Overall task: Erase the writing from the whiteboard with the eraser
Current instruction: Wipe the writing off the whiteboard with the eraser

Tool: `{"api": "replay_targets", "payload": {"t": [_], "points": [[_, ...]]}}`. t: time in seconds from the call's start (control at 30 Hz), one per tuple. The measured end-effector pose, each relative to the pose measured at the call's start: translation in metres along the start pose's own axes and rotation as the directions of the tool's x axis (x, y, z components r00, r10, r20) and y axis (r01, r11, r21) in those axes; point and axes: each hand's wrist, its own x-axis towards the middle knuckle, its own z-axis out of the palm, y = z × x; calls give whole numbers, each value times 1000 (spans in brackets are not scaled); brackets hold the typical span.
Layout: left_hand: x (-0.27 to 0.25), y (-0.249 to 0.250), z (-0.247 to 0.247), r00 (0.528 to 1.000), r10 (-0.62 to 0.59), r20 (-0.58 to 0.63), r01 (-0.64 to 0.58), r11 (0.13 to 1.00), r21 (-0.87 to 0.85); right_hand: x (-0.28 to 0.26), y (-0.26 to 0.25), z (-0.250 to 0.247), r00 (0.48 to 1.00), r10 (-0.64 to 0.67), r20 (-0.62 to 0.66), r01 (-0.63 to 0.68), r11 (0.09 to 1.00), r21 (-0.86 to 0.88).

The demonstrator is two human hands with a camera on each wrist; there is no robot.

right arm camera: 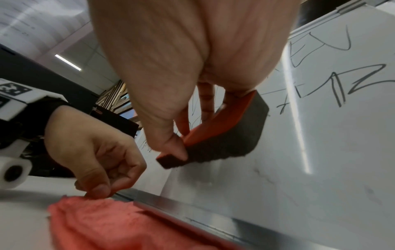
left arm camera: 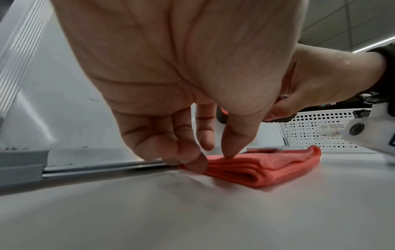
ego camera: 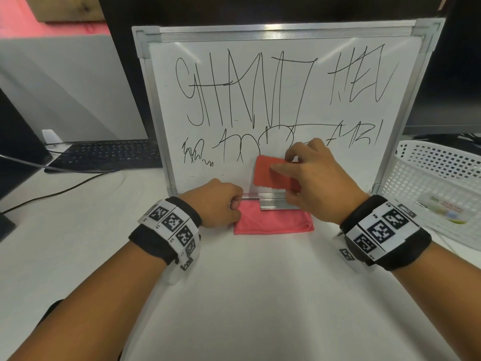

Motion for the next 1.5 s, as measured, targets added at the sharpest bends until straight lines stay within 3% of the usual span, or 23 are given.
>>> {"api": "replay_targets", "payload": {"t": [0.1, 0.23, 0.37, 0.53, 0.7, 0.83, 0.97, 1.13, 1.3, 1.5], "points": [[0, -1, 0, 1000, -3, 0, 3, 1000, -3, 2, 0, -2, 997, 42, -61, -42, 999, -3], [0, -1, 0, 1000, 10, -3, -10, 1000, 4, 0, -5, 2, 998, -15, 60, 14, 1000, 6], [-1, -4, 1, 1000, 6, -3, -6, 1000, 10, 5, -8, 3, 998, 36, -49, -37, 999, -21], [-4, -8, 1, 1000, 12, -16, -12, 1000, 9, 6, -14, 8, 1000, 19, -21, -19, 1000, -19], [-7, -13, 1, 999, 11, -37, -10, 1000, 17, 8, -10, 6, 993, 54, -103, -54, 999, 1], [-6, -15, 1, 999, 8, -44, -7, 1000, 22, 4, -8, 7, 999, 37, -21, -38, 999, -18], [-6, -16, 1, 999, -5, -43, 6, 1000, 14, 6, -9, 6, 992, 68, -107, -70, 998, -9], [-5, -17, 1, 999, -18, -49, 19, 1000, 18, 8, -19, 15, 1000, -21, -13, 20, 998, -59], [-7, -20, 0, 999, -35, -39, 36, 999, 18, 10, -25, 25, 995, -64, -79, 58, 995, -82], [-6, -23, -1, 998, -51, -29, 51, 999, 9, 18, -22, 9, 997, -17, -70, 23, 997, 77]]}}
